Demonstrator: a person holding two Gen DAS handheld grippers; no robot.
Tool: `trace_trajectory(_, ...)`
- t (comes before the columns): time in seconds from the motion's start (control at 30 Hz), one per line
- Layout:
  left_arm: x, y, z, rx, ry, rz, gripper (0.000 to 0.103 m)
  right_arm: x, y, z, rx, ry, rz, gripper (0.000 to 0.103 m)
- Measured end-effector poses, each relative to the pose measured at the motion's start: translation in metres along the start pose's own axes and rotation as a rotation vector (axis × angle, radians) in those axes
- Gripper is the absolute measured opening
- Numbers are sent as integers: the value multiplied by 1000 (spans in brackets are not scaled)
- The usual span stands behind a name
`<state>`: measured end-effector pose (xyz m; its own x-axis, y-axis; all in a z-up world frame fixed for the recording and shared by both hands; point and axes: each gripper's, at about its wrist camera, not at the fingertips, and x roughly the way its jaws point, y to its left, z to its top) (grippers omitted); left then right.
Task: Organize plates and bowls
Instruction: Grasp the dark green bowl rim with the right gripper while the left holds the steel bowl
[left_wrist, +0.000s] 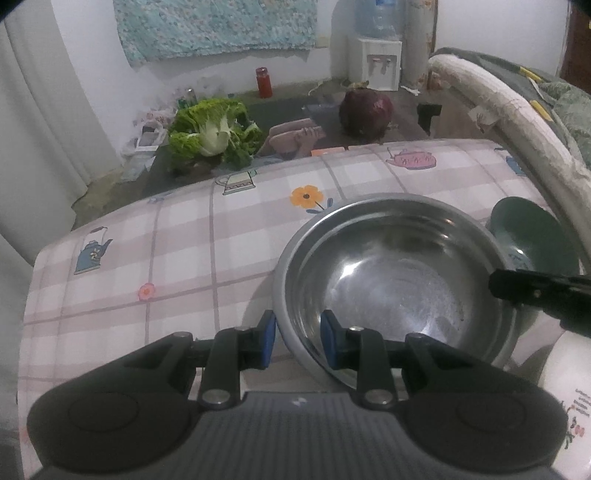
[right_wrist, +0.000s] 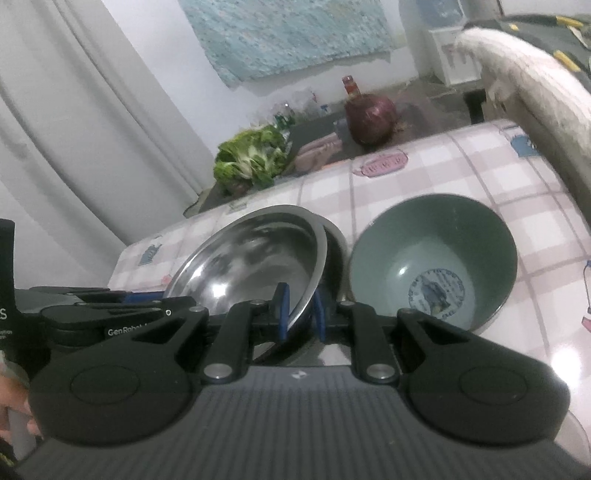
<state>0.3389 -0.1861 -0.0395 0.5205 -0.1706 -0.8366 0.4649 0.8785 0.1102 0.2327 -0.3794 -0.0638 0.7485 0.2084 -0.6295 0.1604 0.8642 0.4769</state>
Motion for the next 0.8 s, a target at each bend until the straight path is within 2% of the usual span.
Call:
trace_trajectory(0.13, 3, -2, 1, 8, -5, -1, 27, 10, -4, 2, 14, 13, -5, 15)
trace_trajectory(0.33, 0, 0, 3, 11, -31, 9, 36, 8, -4, 1, 18, 17, -8, 17)
trace_trajectory(0.6, 15, -2, 2, 32, -11, 68, 35, 9, -3, -1, -10, 34, -40, 18)
trace_trajectory(0.8, 15, 7, -5, 24, -6, 60, 34, 17, 3, -1, -42, 56, -53, 17)
